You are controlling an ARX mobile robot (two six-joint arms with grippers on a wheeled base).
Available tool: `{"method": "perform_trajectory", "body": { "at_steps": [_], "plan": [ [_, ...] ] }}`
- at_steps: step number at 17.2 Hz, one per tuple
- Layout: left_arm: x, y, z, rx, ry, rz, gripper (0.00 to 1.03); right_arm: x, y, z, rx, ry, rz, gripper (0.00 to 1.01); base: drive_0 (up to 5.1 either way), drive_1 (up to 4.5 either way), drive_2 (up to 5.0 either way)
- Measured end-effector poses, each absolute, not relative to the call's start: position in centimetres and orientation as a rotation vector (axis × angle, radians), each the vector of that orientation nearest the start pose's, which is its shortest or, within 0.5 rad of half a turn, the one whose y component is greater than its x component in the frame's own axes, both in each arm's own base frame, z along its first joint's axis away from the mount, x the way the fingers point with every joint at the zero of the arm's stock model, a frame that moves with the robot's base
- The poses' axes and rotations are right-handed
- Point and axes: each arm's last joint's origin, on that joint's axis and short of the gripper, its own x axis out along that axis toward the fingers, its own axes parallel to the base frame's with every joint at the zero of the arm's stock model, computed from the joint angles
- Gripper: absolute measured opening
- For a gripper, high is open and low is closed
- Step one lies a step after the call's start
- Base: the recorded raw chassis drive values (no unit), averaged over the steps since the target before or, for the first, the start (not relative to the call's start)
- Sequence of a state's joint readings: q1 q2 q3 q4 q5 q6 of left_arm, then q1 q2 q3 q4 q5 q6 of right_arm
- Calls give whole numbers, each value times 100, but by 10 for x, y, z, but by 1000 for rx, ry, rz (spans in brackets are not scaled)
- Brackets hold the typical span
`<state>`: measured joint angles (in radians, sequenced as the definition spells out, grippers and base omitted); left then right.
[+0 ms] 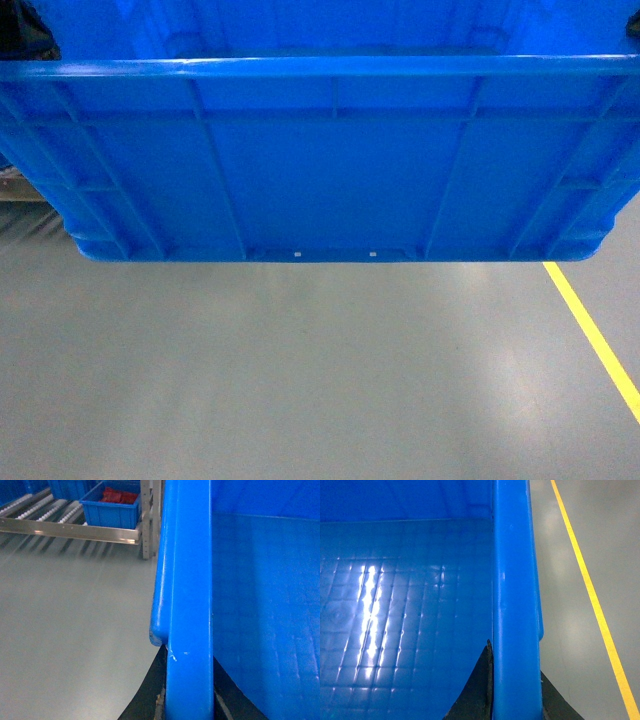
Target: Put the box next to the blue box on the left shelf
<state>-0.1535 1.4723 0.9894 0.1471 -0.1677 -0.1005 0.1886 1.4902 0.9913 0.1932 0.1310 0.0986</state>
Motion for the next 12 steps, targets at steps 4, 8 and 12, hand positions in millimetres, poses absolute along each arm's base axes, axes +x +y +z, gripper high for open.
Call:
{"method": "perform_trajectory", "body": {
  "at_steps": [4, 8, 12],
  "plan": [
    [327, -46, 274, -47, 327, 30, 8, 329, 59, 273, 49, 304, 40, 8, -12, 419, -442],
    [327, -46, 274, -45, 332, 30, 8, 329, 59, 273, 49, 308, 42, 8, -9, 421, -439],
    [327, -46, 274, -46, 332, 31, 8, 329, 59, 273, 47, 307, 42, 8, -9, 421, -439]
  ]
}}
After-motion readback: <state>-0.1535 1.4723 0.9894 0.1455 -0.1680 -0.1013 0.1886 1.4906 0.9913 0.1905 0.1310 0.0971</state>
